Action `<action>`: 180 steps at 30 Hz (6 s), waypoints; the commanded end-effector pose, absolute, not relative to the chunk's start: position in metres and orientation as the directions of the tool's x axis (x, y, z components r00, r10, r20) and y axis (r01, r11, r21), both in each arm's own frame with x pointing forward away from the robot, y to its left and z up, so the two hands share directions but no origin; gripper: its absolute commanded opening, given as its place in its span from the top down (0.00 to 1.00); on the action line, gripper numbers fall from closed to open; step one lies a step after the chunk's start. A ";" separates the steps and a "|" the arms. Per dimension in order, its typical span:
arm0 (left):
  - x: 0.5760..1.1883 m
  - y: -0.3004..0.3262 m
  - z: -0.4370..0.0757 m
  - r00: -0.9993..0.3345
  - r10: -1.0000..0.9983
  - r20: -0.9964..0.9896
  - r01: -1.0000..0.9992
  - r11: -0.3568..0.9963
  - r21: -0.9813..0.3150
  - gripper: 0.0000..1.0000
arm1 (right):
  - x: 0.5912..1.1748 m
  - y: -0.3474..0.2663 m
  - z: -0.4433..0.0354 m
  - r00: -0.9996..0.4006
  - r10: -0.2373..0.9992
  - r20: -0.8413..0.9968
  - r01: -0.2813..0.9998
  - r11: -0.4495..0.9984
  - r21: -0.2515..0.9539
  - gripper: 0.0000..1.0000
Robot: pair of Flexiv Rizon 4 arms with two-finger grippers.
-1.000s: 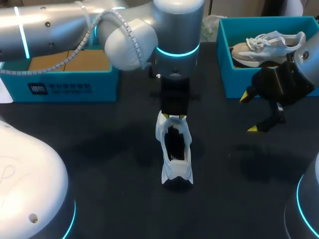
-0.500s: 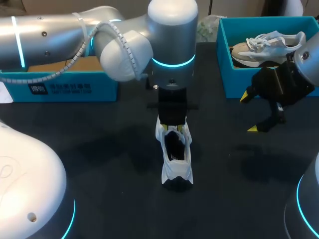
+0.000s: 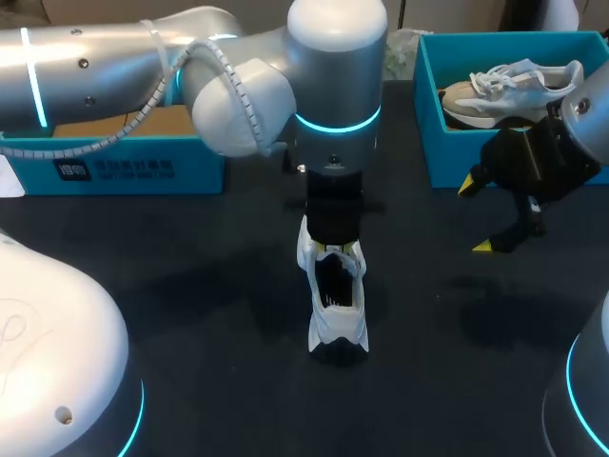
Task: Take the shoe out of the shoebox, open the shoe tongue, remove and reinsert the insole, then place the shoe into the shoebox
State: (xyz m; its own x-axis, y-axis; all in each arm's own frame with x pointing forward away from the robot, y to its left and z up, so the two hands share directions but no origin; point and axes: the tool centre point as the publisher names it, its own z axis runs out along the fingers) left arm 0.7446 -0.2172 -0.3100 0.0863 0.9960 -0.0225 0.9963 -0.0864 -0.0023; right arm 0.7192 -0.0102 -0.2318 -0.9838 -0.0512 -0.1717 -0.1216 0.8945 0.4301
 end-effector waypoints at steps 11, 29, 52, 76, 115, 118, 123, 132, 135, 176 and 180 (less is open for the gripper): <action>0.724 -0.214 -0.329 0.074 0.997 -0.019 0.996 -0.075 -0.043 0.76 | 0.719 -0.009 -0.233 -0.984 -0.050 -0.173 -0.121 0.896 0.428 0.00; 0.737 -0.223 -0.348 0.032 0.999 0.015 0.999 -0.031 -0.027 0.71 | 0.719 -0.009 -0.233 -0.984 -0.050 -0.173 -0.121 0.896 0.428 0.00; 0.698 -0.158 -0.288 -0.387 0.922 -0.031 0.914 0.379 -0.142 0.42 | 0.719 -0.009 -0.233 -0.984 -0.050 -0.173 -0.121 0.896 0.428 0.00; 0.684 -0.162 -0.274 -0.594 0.804 -0.008 0.794 0.585 -0.162 0.00 | 0.719 -0.009 -0.233 -0.984 -0.050 -0.173 -0.121 0.896 0.428 0.00; 0.629 -0.201 -0.330 -0.990 0.069 -0.125 0.082 0.991 -0.104 0.00 | 0.719 -0.009 -0.233 -0.984 -0.050 -0.173 -0.121 0.896 0.428 0.00; 0.630 -0.202 -0.338 -0.988 0.074 -0.133 0.087 0.992 -0.095 0.00 | 0.719 -0.009 -0.233 -0.984 -0.050 -0.173 -0.121 0.896 0.428 0.00; 0.633 -0.205 -0.352 -0.988 0.055 -0.143 0.068 0.993 -0.091 0.00 | 0.719 -0.009 -0.233 -0.984 -0.050 -0.173 -0.121 0.896 0.428 0.00; 0.635 -0.215 -0.377 -0.988 0.037 -0.151 0.048 0.997 -0.068 0.00 | 0.719 -0.009 -0.233 -0.984 -0.050 -0.173 -0.121 0.896 0.428 0.00; 0.632 -0.216 -0.380 -0.987 0.035 -0.156 0.045 0.997 -0.066 0.00 | 0.719 -0.009 -0.233 -0.984 -0.050 -0.173 -0.121 0.896 0.428 0.00; 0.620 -0.198 -0.371 -0.999 -0.041 0.017 -0.042 0.997 -0.060 1.00 | 0.719 -0.009 -0.233 -0.984 -0.050 -0.173 -0.121 0.896 0.428 0.00; 0.622 -0.192 -0.346 -0.999 -0.022 0.037 -0.025 0.998 -0.063 1.00 | 0.719 -0.009 -0.233 -0.984 -0.050 -0.173 -0.121 0.896 0.428 0.00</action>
